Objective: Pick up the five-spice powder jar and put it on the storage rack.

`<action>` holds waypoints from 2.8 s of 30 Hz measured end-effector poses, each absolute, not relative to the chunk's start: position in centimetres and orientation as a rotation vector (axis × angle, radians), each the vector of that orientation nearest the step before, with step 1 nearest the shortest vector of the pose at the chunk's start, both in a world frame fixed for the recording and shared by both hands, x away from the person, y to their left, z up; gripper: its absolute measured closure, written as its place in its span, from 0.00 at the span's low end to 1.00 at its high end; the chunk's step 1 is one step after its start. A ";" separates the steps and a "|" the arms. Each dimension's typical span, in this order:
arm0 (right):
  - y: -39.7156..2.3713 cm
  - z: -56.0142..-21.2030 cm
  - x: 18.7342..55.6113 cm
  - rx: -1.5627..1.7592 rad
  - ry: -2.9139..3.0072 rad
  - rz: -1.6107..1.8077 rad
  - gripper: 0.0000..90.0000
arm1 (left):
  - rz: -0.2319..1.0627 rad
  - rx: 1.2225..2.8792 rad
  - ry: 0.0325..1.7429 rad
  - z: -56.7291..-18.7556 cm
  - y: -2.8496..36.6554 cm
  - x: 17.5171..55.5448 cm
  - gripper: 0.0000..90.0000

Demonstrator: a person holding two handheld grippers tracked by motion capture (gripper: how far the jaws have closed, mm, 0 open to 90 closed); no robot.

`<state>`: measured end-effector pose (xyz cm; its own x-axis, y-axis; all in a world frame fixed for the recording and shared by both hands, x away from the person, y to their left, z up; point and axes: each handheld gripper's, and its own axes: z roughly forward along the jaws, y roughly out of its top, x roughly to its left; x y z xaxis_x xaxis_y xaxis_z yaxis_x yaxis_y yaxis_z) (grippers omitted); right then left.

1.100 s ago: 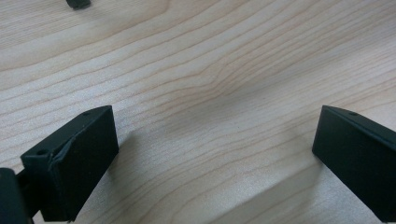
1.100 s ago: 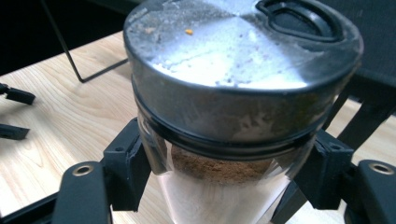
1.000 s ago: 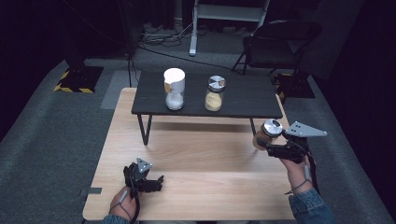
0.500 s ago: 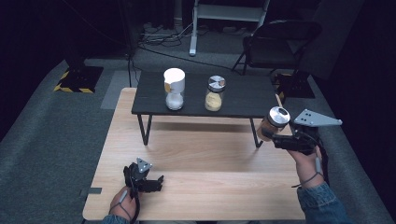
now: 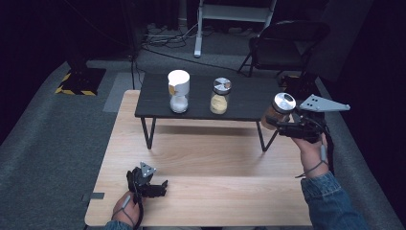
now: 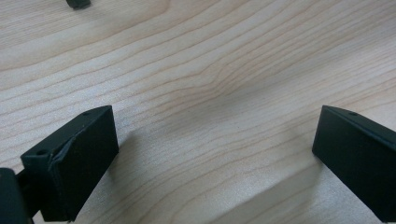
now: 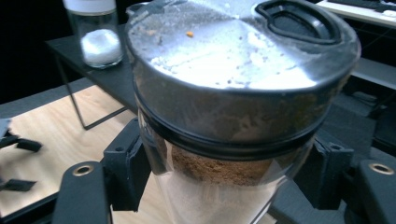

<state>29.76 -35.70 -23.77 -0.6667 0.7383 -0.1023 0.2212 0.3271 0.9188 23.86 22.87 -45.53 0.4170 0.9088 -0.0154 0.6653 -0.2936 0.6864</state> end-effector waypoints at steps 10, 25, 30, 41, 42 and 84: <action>-34.2 -23.4 32.1 0.874 2.065 1.302 0.33 | 0.509 2.057 1.328 -45.5 22.9 23.9 0.00; -31.3 -24.1 35.6 0.935 2.061 1.221 0.33 | 0.509 2.058 1.323 -45.6 23.0 23.9 0.00; -31.2 -24.4 36.1 0.951 2.043 1.212 0.33 | 0.511 2.059 1.321 -45.6 23.0 23.8 0.00; -31.2 -25.5 37.4 0.999 2.051 1.188 0.32 | 0.511 2.059 1.321 -45.6 23.0 23.8 0.00; -31.2 -25.6 37.6 1.008 2.057 1.184 0.32 | 0.511 2.059 1.321 -45.6 23.0 23.8 0.00; -38.3 -30.5 28.7 0.947 2.052 1.253 0.08 | 0.515 2.063 1.320 -45.5 23.0 23.9 0.00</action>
